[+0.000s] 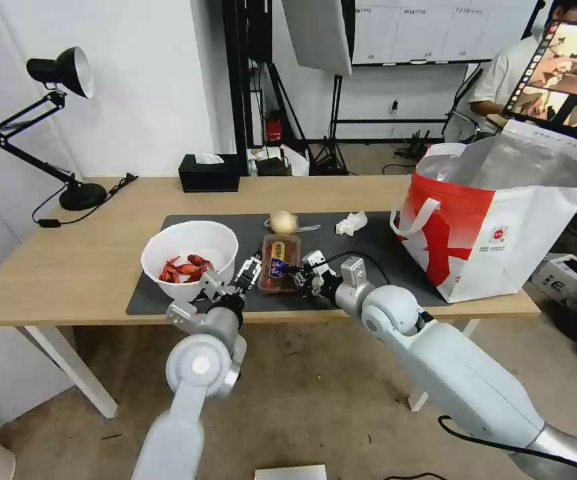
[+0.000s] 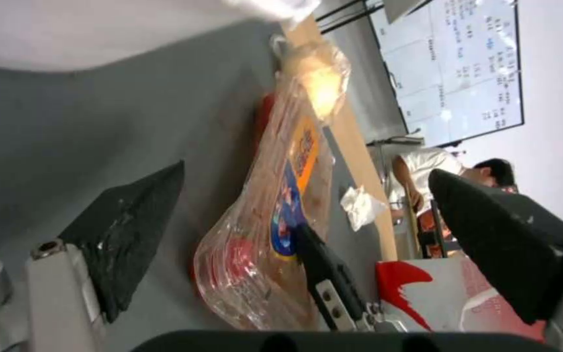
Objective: Pick up the trash from the table and place it into the takeout bag.
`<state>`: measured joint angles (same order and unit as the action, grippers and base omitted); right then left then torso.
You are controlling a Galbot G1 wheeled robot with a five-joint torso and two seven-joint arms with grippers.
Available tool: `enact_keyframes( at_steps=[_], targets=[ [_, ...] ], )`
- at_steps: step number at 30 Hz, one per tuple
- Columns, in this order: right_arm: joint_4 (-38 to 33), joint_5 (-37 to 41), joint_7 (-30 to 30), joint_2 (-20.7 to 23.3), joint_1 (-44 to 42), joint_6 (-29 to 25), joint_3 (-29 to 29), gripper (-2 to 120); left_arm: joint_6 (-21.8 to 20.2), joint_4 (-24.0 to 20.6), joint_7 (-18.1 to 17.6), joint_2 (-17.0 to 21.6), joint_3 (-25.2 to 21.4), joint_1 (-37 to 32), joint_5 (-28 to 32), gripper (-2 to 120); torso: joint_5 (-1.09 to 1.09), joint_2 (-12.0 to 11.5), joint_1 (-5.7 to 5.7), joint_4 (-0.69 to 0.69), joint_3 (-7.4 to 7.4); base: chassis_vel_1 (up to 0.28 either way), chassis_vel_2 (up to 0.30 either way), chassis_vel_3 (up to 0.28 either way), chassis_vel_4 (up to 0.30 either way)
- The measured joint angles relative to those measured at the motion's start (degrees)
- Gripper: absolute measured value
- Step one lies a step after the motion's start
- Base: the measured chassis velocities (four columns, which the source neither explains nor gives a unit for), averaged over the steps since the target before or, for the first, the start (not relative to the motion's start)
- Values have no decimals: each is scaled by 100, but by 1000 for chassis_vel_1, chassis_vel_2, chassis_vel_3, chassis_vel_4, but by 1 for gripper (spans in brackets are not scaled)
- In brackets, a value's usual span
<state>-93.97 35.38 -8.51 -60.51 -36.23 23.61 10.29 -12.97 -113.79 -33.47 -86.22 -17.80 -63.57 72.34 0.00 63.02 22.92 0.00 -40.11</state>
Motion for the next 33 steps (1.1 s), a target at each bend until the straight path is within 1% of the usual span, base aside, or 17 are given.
enact_keyframes(
  at_steps=[3, 6, 9, 16, 23, 29, 32, 33],
  targets=[
    [11, 0, 1, -19, 0, 0, 2, 0, -35, 52, -43, -12, 2, 61, 79, 100, 0, 0, 0, 0, 0, 0, 0, 0, 0],
    [26, 1, 2, -48, -6, -2, 4, 0, -224, 119, -213, -17, -40, 202, 414, 100, 0, 0, 0, 0, 0, 0, 0, 0, 0],
    [31, 2, 2, -48, -21, -4, 3, 0, -272, 188, -252, -30, -61, 266, 495, 100, 0, 0, 0, 0, 1, 0, 0, 0, 0],
    [38, 12, -2, -45, -44, -10, -4, 0, -307, 355, -252, -48, -69, 329, 459, 100, 0, 0, 0, 0, 1, 0, 0, 0, 0],
    [40, 14, -4, -49, -82, -14, -5, 0, -332, 402, -227, -56, -82, 365, 484, 100, 0, 0, 0, 0, 1, 0, 0, 0, 0],
    [39, 17, -11, -43, -105, -17, -15, 0, -499, 462, -216, -47, -137, 430, 654, 100, 0, 0, 0, 0, 1, 0, 0, 0, 0],
    [34, 22, -17, -29, -120, -18, -18, 0, -657, 513, -212, -34, -253, 528, 919, 100, 0, 0, 0, 0, 0, 0, 0, 0, 0],
    [34, 22, -17, -29, -120, -18, -18, 0, -657, 513, -212, -34, -253, 528, 919, 100, 0, 0, 0, 0, 0, 0, 0, 0, 0]
  ],
)
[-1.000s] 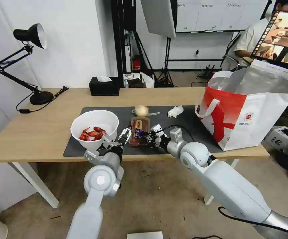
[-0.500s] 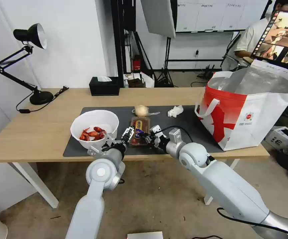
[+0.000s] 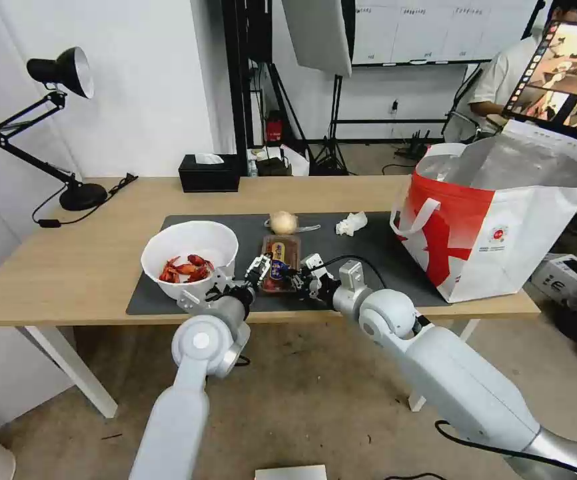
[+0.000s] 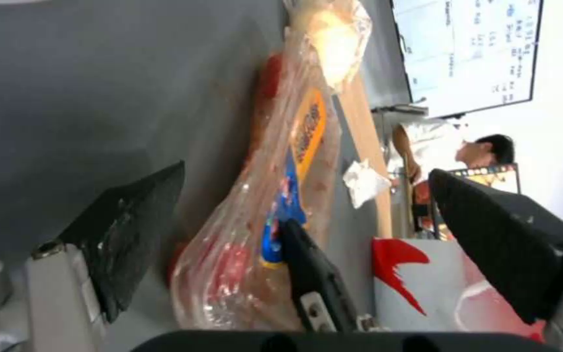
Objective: Pick up the trash from the table and place it into the takeout bag.
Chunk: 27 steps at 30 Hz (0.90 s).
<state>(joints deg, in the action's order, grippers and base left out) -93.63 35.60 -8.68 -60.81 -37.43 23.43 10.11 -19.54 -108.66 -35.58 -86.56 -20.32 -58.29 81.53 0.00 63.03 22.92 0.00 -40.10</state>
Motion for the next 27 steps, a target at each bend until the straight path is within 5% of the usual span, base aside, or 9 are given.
enact_keyframes(
  at_steps=[22, 27],
  targets=[
    [7, 60, -3, -8, -26, -2, -9, 0, -407, 409, 245, 11, -45, 193, 107, 100, 0, 0, 0, 0, 1, 0, 0, 0, 0],
    [-2, 77, -2, -7, -32, -1, -14, 0, -539, 435, 252, 49, -41, 194, 71, 85, 0, 0, 0, 0, 0, 0, 0, 0, 0]
  ],
)
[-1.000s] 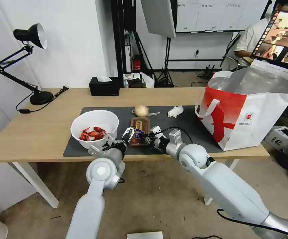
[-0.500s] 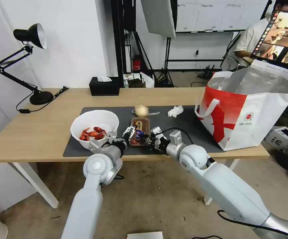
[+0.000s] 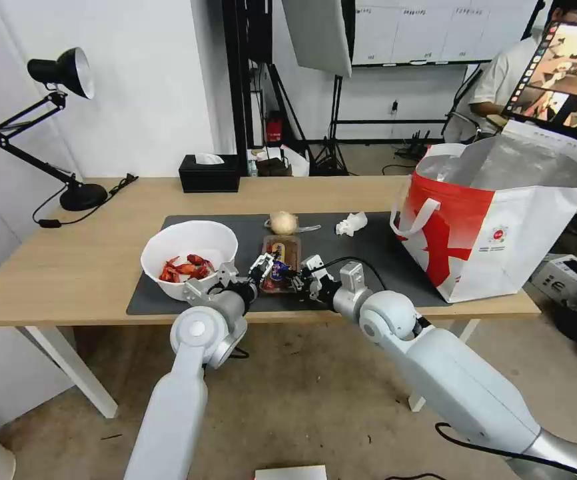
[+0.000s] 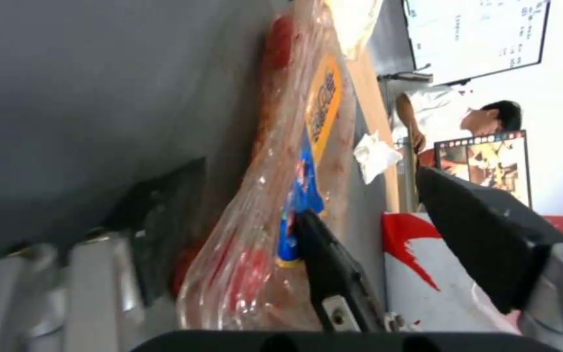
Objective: Pick up the trash from the table and place it into the takeout bag.
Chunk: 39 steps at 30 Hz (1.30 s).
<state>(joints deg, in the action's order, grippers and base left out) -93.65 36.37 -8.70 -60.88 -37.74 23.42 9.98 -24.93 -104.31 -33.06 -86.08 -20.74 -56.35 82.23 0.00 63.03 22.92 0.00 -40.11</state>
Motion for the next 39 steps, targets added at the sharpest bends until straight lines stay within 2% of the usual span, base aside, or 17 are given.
enact_keyframes(
  at_steps=[1, 2, 5, 6, 9, 10, 12, 14, 16, 17, 21, 25, 29, 33, 36, 37, 39],
  targets=[
    [-1, 0, 1, -1, -3, 0, -1, 0, -42, 4, -7, 10, 2, 0, -9, 80, 0, 0, 0, 0, 0, 0, 0, 0, 0],
    [-1, 0, 1, -1, -3, 0, -1, 0, -42, 4, -7, 10, 2, 0, -9, 80, 0, 0, 0, 0, 0, 0, 0, 0, 0],
    [-6, 2, 3, -7, -5, 2, -1, 0, -128, 21, -12, 24, 1, -1, -49, 65, 0, 0, 0, 0, 0, 0, 0, 0, 0],
    [-6, 2, 3, -7, -5, 2, -1, 0, -128, 21, -12, 24, 1, -1, -49, 65, 0, 0, 0, 0, 0, 0, 0, 0, 0],
    [-6, 13, 6, -16, 14, 7, 0, 0, -224, 43, 7, 28, 3, -8, -89, 50, 0, 0, 0, 0, 0, 0, 0, 0, 0],
    [-6, 13, 6, -16, 14, 7, 0, 0, -224, 43, 7, 28, 3, -8, -89, 50, 0, 0, 0, 0, 0, 0, 0, 0, 0],
    [-6, 19, 8, -19, 25, 10, 0, 0, -242, 66, 51, 22, 15, -16, -160, 41, 0, 0, 0, 1, -1, 0, 0, 0, 0],
    [-6, 22, 8, -21, 31, 11, 1, 0, -245, 78, 92, 20, 19, -22, -204, 37, 1, -1, 1, 1, -1, 0, 0, 0, 0],
    [-4, 24, 10, -28, 35, 11, 1, 0, -246, 95, 147, 16, 27, -25, -278, 26, 1, 0, 1, 1, -1, 0, 0, 0, 0],
    [-4, 24, 10, -28, 35, 11, 1, 0, -246, 95, 147, 16, 27, -25, -278, 26, 1, 0, 1, 1, -1, 0, 0, 0, 0],
    [-10, 45, 102, -47, 19, -2, -25, 0, -246, 130, 213, 2, 54, -7, -361, 7, 0, 0, 1, 1, 0, 0, 0, 0, 0],
    [-71, 99, 238, -67, -16, -14, -134, 2, -240, 150, 239, 1, 69, -4, -413, 1, 0, 0, 1, 1, 0, 0, 0, 0, 0],
    [-258, 112, 387, -60, -108, -243, -348, 20, -219, 162, 244, -9, 91, -4, -468, 0, 0, 0, 0, 0, 1, 0, 0, 0, 0],
    [-429, 110, 439, -20, -239, -292, -547, 30, -212, 154, 255, -10, 95, -5, -492, 0, 0, -1, 1, 1, 0, 0, 0, 0, 0],
    [-780, 62, 448, 118, -598, -319, -983, 45, -197, 122, 352, 12, 94, -27, -564, 0, -1, 0, 1, 1, 0, 0, 0, 0, 0],
    [-780, 62, 448, 118, -598, -319, -983, 45, -197, 122, 352, 12, 94, -27, -564, 0, -1, 0, 1, 1, 0, 0, 0, 0, 0],
    [-1037, 2, 429, 254, -850, -341, -1284, 55, -188, 90, 374, 23, 91, -31, -595, 0, -2, 0, 1, 1, 0, 0, 0, 0, 0]
  ],
)
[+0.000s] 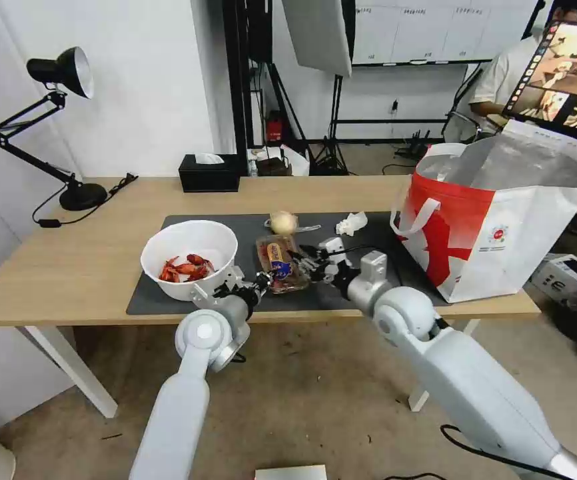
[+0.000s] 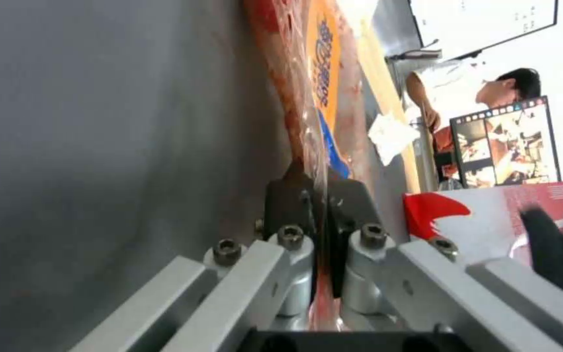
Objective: Pick up the trash from the table and place it into the takeout bag.
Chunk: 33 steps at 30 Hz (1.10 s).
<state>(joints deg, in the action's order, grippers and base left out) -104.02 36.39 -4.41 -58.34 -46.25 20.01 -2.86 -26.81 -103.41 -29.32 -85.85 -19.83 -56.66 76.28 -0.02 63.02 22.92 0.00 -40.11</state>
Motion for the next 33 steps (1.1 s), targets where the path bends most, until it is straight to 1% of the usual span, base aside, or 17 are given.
enact_keyframes(
  at_steps=[1, 2, 4, 5, 8, 9, 10, 12, 13, 17, 18, 21, 22, 26, 30, 32, 33],
  targets=[
    [0, 0, 0, 0, 0, 0, 0, 55, 0, 0, 0, 0, 0, 0, 0, 0, 0, 0, 0, 0, 0, 0, 0, 0, 0],
    [-145, -9, -34, 83, -140, -8, -192, 61, 12, -27, 4, 2, 0, 9, -17, 0, 1, 0, 0, 0, 0, 0, 0, 0, 0],
    [-336, -8, -168, 201, -300, -12, -436, 70, 45, -125, 9, 4, -20, 8, -36, 0, 1, 0, 0, 2, 0, 0, 0, 0, 0],
    [-336, -8, -168, 201, -300, -12, -436, 70, 45, -125, 9, 4, -20, 8, -36, 0, 1, 0, 0, 2, 0, 0, 0, 0, 0],
    [-486, -5, -564, 369, -460, -12, -581, 84, 131, -347, 17, 29, -172, -97, -99, 0, 1, 0, 0, -2, 0, 0, 0, 0, 0],
    [-486, -5, -564, 369, -460, -12, -581, 84, 131, -347, 17, 29, -172, -97, -99, 0, 1, 0, 0, -2, 0, 0, 0, 0, 0],
    [-540, -9, -804, 433, -577, -9, -662, 90, 156, -379, 18, 31, -200, -104, -119, 0, 1, 0, 0, -4, 0, 0, 0, 0, 0],
    [-606, -89, -1292, 521, -823, -4, -857, 98, 190, -415, 25, 32, -197, -99, -136, 0, 2, 0, 0, -1, 0, 0, 0, 0, 0],
    [-606, -89, -1292, 521, -823, -4, -857, 98, 190, -415, 25, 32, -197, -99, -136, 0, 2, 0, 0, -1, 0, 0, 0, 0, 0],
    [-612, -377, -2358, 580, -1249, -119, -1209, 100, 224, -506, 42, 66, -135, -71, -166, 0, 1, 0, -1, 0, 0, 0, 0, 0, 0],
    [-612, -377, -2358, 580, -1249, -119, -1209, 100, 224, -506, 42, 66, -135, -71, -166, 0, 1, 0, -1, 0, 0, 0, 0, 0, 0],
    [-580, -520, -2824, 581, -1455, -266, -1379, 100, 244, -552, 54, 103, -102, -67, -178, 0, 1, 0, 0, 0, 0, 0, 0, 0, 0],
    [-580, -520, -2824, 581, -1455, -266, -1379, 100, 244, -552, 54, 103, -102, -67, -178, 0, 1, 0, 0, 0, 0, 0, 0, 0, 0],
    [-529, -716, -3309, 531, -1718, -597, -1620, 100, 287, -667, 190, 175, -48, -104, -315, 0, 2, 0, 0, 0, 0, 0, 0, 0, 0],
    [-536, -819, -3353, 478, -1861, -738, -1741, 100, 311, -770, 219, 188, -28, -136, -360, 0, 2, 0, 0, -1, 0, 0, 0, 0, 0],
    [-620, -930, -3097, 380, -2083, -956, -1876, 100, 328, -891, 233, 191, 1, -170, -412, 0, 1, 0, 0, -1, 0, 0, 0, 0, 0],
    [-714, -983, -2819, 308, -2268, -1095, -1966, 100, 332, -963, 234, 195, 10, -189, -434, 0, 1, 0, 0, 0, 1, 0, 0, 0, 0]
  ],
)
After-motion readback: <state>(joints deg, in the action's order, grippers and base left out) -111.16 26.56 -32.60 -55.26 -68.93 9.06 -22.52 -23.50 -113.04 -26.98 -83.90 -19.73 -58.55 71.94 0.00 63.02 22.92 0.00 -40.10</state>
